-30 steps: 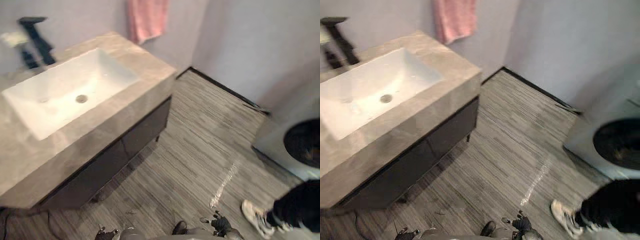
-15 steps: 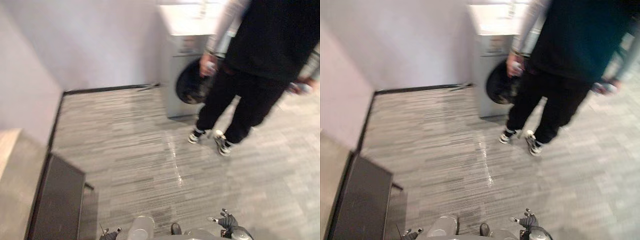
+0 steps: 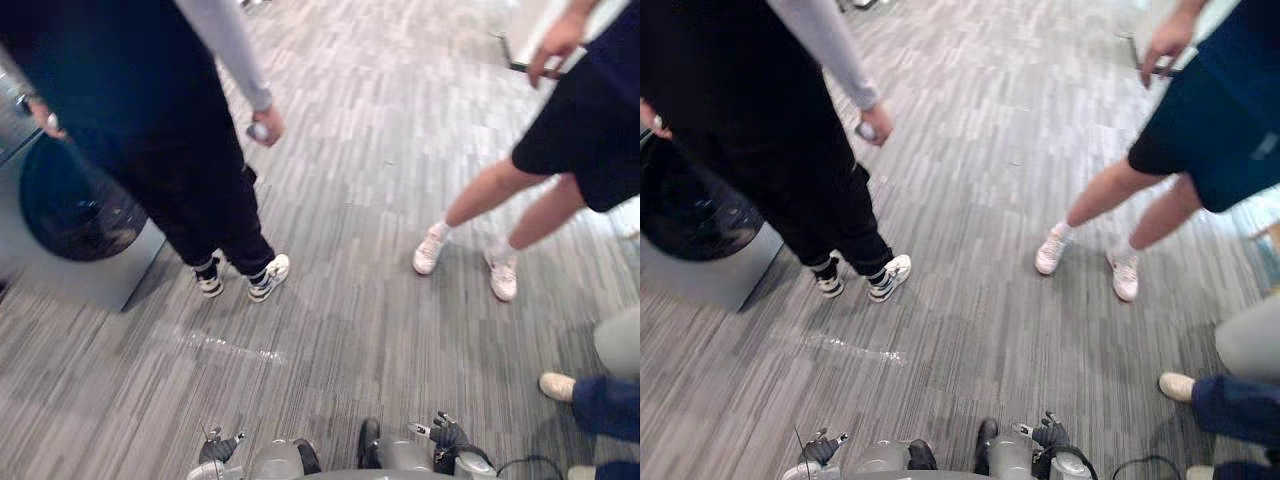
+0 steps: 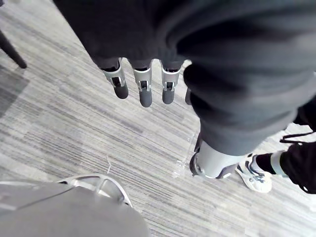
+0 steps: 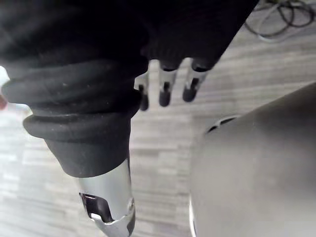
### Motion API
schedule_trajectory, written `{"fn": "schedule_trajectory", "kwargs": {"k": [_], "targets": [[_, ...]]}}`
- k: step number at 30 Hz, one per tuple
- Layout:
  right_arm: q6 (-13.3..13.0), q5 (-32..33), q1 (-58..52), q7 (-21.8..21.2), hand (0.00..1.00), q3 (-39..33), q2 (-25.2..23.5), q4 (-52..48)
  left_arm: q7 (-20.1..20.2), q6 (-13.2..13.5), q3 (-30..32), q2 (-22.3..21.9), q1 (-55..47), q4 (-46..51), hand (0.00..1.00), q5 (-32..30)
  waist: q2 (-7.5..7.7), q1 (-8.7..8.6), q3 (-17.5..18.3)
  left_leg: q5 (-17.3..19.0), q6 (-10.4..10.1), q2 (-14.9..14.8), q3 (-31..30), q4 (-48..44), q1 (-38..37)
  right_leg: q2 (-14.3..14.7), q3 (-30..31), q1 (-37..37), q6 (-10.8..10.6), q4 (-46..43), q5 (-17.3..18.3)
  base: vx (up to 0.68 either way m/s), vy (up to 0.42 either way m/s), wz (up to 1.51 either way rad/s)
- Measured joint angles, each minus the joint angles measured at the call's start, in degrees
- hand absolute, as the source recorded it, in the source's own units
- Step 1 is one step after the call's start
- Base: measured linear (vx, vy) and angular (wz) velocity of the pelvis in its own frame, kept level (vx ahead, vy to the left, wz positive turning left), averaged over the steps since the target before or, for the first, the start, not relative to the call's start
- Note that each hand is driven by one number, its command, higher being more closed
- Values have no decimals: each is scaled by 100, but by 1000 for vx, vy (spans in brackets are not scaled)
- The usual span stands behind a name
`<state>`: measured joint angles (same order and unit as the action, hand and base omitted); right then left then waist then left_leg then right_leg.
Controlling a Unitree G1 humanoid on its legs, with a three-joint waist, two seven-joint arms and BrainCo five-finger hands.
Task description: Organize washtable
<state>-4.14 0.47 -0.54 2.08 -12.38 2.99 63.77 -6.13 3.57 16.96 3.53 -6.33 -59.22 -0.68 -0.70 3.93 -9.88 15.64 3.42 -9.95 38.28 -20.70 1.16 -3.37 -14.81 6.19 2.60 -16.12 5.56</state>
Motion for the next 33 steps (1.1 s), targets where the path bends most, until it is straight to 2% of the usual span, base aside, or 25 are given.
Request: {"fn": "schedule_trajectory", "kwargs": {"k": [1, 2, 4, 7, 9, 10, 11, 12, 13, 14, 15, 18, 20, 21, 25, 33], "targets": [[14, -10, -20, -6, 0, 6, -17, 21, 0, 4, -5, 2, -26, 1, 0, 0, 51, -2, 31, 3, -7, 9, 97, -17, -31, -88, -70, -126, -63, 44, 44, -104, -123, -68], [11, -22, -70, -23, 0, 46, -65, 36, 12, 4, 8, 50, -92, 9, 0, 2, 227, 16, 122, 5, -28, 123, -24, -137, 27, -128, 108, -205, -378, 345, 122, -87, -183, -66], [2, -37, -118, -93, 0, 28, 31, 98, 11, -25, 26, -49, -236, -134, 0, 5, 42, 14, 221, -3, -126, 130, -849, -118, 89, 120, 454, -305, -437, 820, -131, -75, -219, -84], [6, -39, -120, -105, 0, 17, 92, 115, -4, -63, 71, -118, -393, -232, 0, 2, -51, 0, 312, -18, -207, 37, -819, -33, 67, 329, 826, -353, -373, 1288, -489, -46, -127, -78], [10, -40, -102, -100, 0, 46, 98, 115, -1, -60, 73, -108, -363, -226, 0, 1, -44, 7, 306, -5, -240, -21, -1199, -330, 185, 411, 948, -399, -334, 1331, -551, -16, -91, -36], [7, -45, -104, -100, 0, 78, 101, 123, -3, -54, 80, -108, -359, -209, 0, 3, -31, 12, 301, 7, -254, 4, -1712, -573, 322, 439, 1005, -400, -315, 1300, -563, -39, -53, -29], [5, -45, -115, -99, 0, 165, 95, 138, -11, -47, 87, -105, -355, -204, 0, 8, -14, 27, 294, 58, -319, 121, -2578, -797, 535, 455, 1097, -397, -310, 1290, -585, -62, 27, -45], [6, -43, -116, -99, 0, 173, 92, 149, -27, -48, 65, -114, -368, -210, 0, 12, -21, 41, 305, 91, -411, 266, -3249, -631, 486, 478, 1189, -386, -351, 1307, -618, -71, 72, -47], [6, -42, -126, -101, 0, 172, 96, 166, -31, -48, 52, -119, -371, -213, 0, 14, -38, 34, 324, 136, -476, 306, -3410, -429, 395, 500, 1233, -372, -379, 1342, -647, -57, 142, -56], [5, -41, -150, -96, 0, 173, 55, 173, -28, -49, 38, -102, -388, -220, 0, 20, 31, 44, 392, 152, -547, 411, -3332, -85, 244, 431, 1394, -330, -452, 1444, -729, 13, 152, -54], [5, -38, -184, -103, 0, 167, 5, 170, -28, -46, 43, -29, -414, -226, 0, 16, 152, 37, 489, 92, -524, 496, -3175, 100, 240, 347, 1496, -335, -480, 1648, -910, 32, 149, -52], [5, -27, -221, -88, 0, 159, -33, 168, -29, -45, 9, 35, -400, -321, 0, 1, 225, 4, 567, 34, -419, 664, -3068, 268, 79, 210, 1621, -465, -555, 1878, -1096, 69, 151, -26], [6, -27, -274, -89, 0, 160, -30, 173, -23, -46, -75, 65, -377, -370, 0, -1, 168, 5, 641, -6, -351, 768, -3073, 408, 1, 122, 1588, -532, -583, 1962, -1104, 72, 134, 8], [7, -28, -328, -90, 0, 158, -27, 176, -18, -44, -116, 64, -363, -373, 0, -11, 224, 6, 745, -42, -296, 851, -3102, 513, -66, 50, 1529, -578, -607, 1996, -1093, 103, 133, 19], [8, -46, -350, -90, 0, 154, 9, 215, -18, -47, -115, 2, -376, -463, 0, -27, 87, 10, 804, -79, -240, 1041, -3208, 684, -433, -72, 1467, -895, -675, 2037, -1049, 105, 129, 12], [7, -40, -353, -81, 0, 157, -23, 238, -17, -48, -76, 20, -360, -559, 0, -117, 112, 1, 827, -127, -168, 1213, -3338, 825, -616, -206, 1310, -1010, -680, 2027, -1043, 18, 54, 0]]}}
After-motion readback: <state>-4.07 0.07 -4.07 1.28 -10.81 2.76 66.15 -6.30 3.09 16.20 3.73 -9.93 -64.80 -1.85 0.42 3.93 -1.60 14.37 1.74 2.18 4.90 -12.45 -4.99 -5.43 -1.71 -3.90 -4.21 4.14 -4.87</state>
